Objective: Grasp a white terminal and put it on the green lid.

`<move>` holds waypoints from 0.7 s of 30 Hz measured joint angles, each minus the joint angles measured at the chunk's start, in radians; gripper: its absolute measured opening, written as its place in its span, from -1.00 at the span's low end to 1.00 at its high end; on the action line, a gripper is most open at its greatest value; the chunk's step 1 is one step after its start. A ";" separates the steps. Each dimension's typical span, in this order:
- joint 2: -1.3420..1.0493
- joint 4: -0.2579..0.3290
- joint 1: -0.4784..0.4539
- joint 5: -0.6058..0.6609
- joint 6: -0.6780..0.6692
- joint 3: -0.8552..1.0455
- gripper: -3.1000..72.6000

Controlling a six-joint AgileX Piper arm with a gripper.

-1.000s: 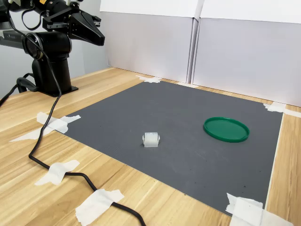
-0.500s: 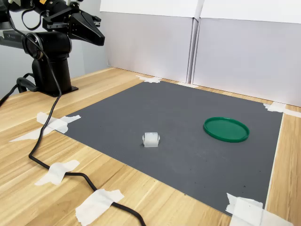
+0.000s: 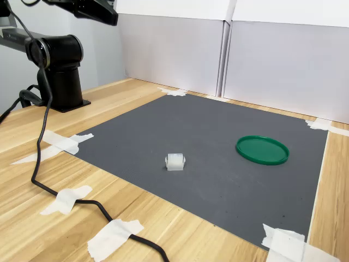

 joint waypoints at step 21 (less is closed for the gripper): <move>0.556 -0.050 -0.002 0.508 -0.223 -0.445 -0.79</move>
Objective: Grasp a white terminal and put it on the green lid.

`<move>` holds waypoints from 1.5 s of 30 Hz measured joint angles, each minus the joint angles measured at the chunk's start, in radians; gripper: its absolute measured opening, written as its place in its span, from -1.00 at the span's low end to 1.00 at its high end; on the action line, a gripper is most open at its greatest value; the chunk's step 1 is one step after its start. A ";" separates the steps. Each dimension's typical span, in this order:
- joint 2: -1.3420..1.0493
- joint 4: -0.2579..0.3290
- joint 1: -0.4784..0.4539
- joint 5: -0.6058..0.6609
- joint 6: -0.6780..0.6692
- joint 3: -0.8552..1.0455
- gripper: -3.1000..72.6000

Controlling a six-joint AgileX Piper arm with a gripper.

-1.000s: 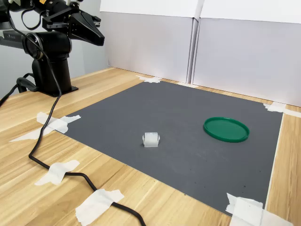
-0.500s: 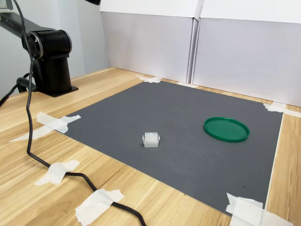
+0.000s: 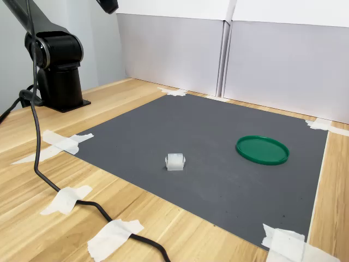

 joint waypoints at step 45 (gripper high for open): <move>1.161 0.182 -0.256 -0.171 -0.425 -0.413 0.83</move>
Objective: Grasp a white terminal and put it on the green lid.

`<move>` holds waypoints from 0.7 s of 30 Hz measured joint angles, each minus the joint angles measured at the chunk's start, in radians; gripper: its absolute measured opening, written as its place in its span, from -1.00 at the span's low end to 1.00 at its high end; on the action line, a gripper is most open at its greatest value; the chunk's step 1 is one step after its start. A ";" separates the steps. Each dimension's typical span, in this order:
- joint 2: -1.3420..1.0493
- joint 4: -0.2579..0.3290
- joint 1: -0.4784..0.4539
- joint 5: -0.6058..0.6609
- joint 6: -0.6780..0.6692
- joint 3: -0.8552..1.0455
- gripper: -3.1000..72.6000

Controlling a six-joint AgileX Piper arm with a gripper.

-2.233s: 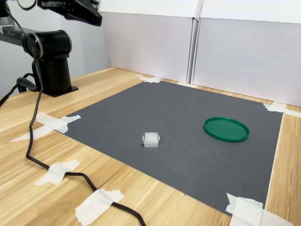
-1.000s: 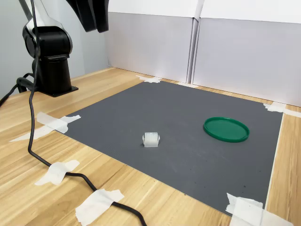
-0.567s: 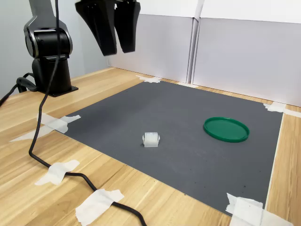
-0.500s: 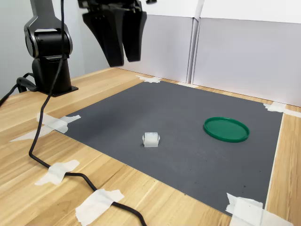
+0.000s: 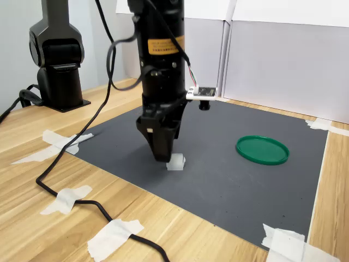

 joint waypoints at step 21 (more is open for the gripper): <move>0.043 0.006 0.000 -0.080 0.006 -0.001 -0.36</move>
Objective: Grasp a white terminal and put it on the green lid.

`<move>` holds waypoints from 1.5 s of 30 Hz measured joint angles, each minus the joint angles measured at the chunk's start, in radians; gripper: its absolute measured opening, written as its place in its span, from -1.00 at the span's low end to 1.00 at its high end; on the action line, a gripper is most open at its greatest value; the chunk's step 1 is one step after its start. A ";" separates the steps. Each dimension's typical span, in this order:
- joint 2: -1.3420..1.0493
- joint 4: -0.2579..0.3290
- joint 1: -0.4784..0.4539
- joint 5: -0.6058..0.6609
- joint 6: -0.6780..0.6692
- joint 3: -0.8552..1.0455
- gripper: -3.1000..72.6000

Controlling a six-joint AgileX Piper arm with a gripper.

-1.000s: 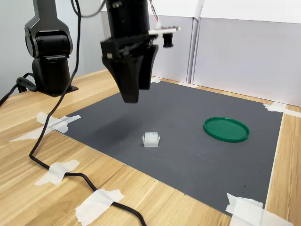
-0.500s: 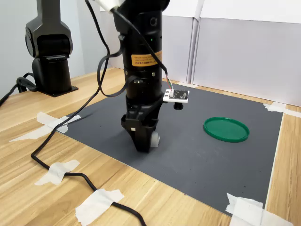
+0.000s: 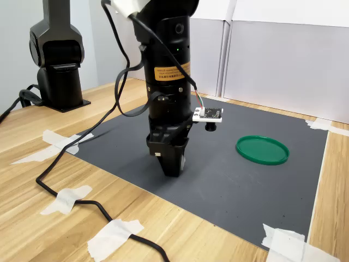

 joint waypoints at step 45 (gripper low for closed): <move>0.162 0.082 0.299 0.009 0.169 -0.319 -0.67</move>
